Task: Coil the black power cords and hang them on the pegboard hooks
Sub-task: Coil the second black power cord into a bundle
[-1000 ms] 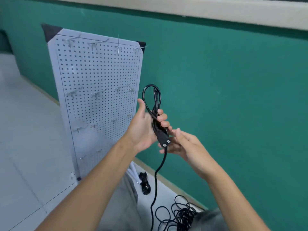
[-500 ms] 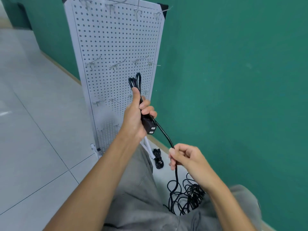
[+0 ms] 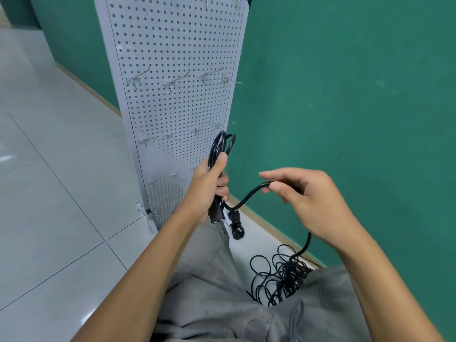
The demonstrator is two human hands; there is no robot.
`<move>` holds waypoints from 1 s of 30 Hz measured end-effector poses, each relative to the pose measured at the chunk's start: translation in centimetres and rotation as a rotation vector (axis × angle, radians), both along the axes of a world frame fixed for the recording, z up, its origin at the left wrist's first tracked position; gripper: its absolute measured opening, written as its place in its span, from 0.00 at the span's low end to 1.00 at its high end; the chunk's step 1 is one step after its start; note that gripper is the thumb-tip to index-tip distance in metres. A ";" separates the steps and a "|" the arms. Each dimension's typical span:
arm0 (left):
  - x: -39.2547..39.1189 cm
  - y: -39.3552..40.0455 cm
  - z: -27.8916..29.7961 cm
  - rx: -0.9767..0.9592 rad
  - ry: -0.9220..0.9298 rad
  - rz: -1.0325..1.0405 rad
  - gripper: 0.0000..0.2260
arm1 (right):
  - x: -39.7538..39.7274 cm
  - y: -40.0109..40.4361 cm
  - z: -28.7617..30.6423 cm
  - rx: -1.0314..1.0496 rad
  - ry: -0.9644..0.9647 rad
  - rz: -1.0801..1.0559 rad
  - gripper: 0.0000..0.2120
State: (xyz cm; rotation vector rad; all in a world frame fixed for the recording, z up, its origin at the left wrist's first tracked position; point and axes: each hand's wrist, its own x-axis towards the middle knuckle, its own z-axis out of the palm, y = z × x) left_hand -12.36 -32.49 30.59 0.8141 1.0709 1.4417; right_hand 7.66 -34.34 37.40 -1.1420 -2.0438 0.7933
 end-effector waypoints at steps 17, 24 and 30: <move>3.2 -2.5 2.5 0.081 -0.102 -0.331 0.10 | 1.5 0.9 -1.0 0.019 0.192 -0.240 0.10; 3.3 -2.5 2.4 0.009 -0.106 -0.419 0.15 | 2.2 0.6 -2.2 0.004 0.223 -0.440 0.12; 4.0 -2.5 1.6 -0.189 -0.017 -0.495 0.17 | 2.3 -0.8 1.1 0.049 0.221 -0.127 0.06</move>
